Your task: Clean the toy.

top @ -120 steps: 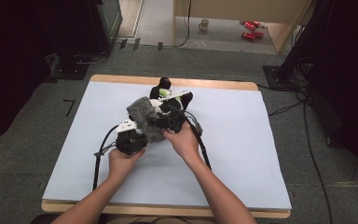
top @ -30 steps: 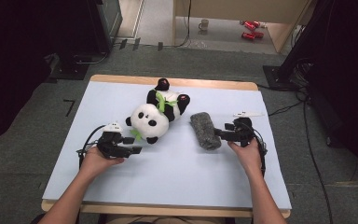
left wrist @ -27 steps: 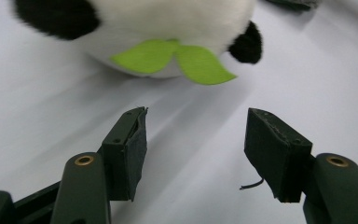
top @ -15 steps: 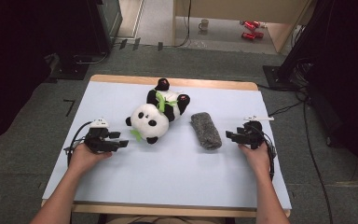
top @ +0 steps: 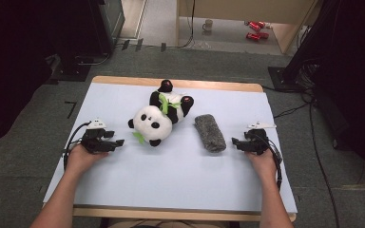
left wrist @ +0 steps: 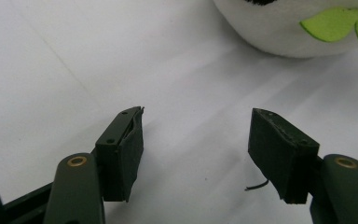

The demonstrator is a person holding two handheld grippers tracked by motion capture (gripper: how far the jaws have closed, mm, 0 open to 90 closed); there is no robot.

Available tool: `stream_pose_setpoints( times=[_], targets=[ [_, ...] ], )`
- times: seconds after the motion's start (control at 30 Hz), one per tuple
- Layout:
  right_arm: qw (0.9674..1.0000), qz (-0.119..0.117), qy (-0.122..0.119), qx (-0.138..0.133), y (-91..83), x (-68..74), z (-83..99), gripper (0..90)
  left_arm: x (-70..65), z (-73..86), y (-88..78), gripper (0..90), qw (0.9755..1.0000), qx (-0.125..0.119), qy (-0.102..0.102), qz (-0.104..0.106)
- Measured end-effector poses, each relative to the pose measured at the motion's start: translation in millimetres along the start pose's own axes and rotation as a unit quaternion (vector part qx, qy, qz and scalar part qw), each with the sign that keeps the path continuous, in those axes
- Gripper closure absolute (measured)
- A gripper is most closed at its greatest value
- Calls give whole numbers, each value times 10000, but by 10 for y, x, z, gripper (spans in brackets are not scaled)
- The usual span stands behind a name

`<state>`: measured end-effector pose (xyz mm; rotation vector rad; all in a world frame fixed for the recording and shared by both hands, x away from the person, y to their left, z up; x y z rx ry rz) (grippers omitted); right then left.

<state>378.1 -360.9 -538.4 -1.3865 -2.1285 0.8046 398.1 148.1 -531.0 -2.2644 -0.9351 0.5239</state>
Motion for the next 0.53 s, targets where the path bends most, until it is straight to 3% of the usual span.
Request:
stream_pose_setpoints(
  times=[0.1, 0.13, 0.43, 0.47, 0.5, 0.53],
  targets=[
    [9998, 25, -182, -81, 14, 28, 21, 280, -9, 2, 4, 335, 10000, 6, 32, 0],
    [9997, 22, -152, -206, 14, 33, 41, 252, -18, 6, 9, 319, 10000, 8, 74, -4],
    [9995, 76, -220, -234, 23, 55, 51, 211, -35, 25, 16, 279, 9999, -67, 141, 20],
    [9995, 124, -197, -225, 25, 53, 52, 183, -36, 25, 16, 279, 9999, -72, 133, 21],
    [9992, 349, -95, -175, 37, 24, 54, 85, -37, 26, 17, 278, 9999, -86, 134, 11],
    [9992, 349, -95, -175, 37, 24, 54, 85, -37, 26, 17, 277, 9999, -86, 134, 11]
  ],
)
Point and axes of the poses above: each handheld gripper's, and its own axes: y roughly forward along the jaws, z roughly out of its underside, x roughly to its left, the point moved 6 cm from there along y, roughly forward along the jaws, and after that the axes turned 1 degree about -x, right-handed, at the moved point
